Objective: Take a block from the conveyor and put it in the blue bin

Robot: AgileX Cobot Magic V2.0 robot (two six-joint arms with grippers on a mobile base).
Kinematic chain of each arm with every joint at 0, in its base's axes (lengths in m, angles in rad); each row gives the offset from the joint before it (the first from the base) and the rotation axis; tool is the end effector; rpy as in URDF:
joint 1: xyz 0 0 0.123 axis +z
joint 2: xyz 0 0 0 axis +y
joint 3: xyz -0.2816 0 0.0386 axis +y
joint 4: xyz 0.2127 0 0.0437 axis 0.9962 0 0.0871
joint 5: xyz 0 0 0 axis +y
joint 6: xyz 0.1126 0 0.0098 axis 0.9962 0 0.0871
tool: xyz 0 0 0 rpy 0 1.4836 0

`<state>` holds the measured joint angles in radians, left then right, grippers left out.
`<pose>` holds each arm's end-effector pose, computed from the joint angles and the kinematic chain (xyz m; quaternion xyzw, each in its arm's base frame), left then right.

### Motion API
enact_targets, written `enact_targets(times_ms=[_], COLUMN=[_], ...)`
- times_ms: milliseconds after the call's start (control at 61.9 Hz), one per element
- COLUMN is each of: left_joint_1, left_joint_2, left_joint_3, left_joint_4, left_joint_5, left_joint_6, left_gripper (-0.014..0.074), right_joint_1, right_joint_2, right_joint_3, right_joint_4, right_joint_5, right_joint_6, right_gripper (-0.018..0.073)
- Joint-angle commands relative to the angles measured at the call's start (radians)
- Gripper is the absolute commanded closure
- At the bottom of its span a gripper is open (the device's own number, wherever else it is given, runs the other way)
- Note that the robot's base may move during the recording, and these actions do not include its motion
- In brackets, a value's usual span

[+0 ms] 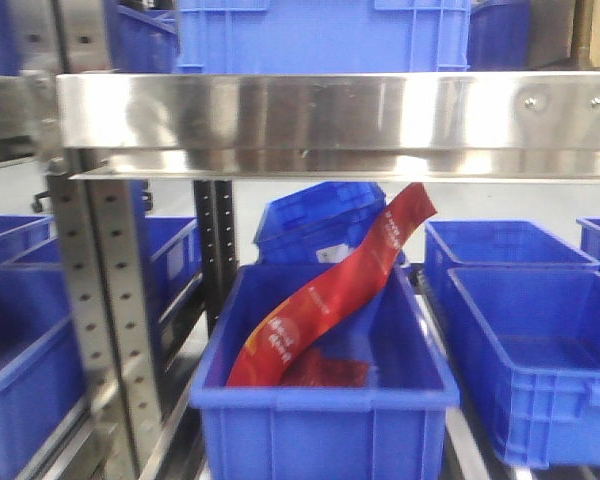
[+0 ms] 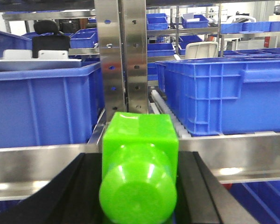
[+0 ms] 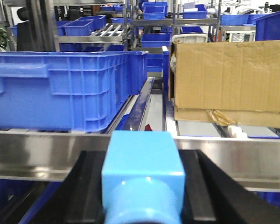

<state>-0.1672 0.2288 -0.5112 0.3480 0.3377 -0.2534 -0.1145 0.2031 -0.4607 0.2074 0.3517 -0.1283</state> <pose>0.0403 0.0062 0.3314 0.0429 0.6877 0.0061 0.7247 0.0399 0.0035 0.3140 0.0390 0.7060 0.0082 0.7071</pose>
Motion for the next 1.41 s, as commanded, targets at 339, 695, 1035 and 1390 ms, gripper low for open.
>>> enact_targets(times_ms=[339, 695, 1035, 1390], left_joint_1=[0.005, 0.005, 0.005, 0.005], left_joint_2=[-0.003, -0.003, -0.003, -0.002], left_joint_3=[0.000, 0.000, 0.000, 0.000], left_joint_4=[-0.001, -0.001, -0.001, -0.001], left_joint_5=[-0.019, -0.019, -0.019, -0.060], left_joint_6=[-0.004, -0.004, -0.004, -0.004], left_gripper=[0.0707, 0.0707, 0.0707, 0.0707], right_joint_1=[-0.001, -0.001, -0.001, -0.001], right_joint_2=[-0.003, -0.003, -0.003, -0.003], right_joint_3=[-0.001, -0.001, -0.001, -0.001], right_joint_4=[0.002, 0.002, 0.002, 0.002], right_joint_5=[-0.023, -0.023, -0.023, -0.023], right_joint_6=[-0.003, -0.003, -0.003, -0.003], right_gripper=[0.0721, 0.0721, 0.0721, 0.0721])
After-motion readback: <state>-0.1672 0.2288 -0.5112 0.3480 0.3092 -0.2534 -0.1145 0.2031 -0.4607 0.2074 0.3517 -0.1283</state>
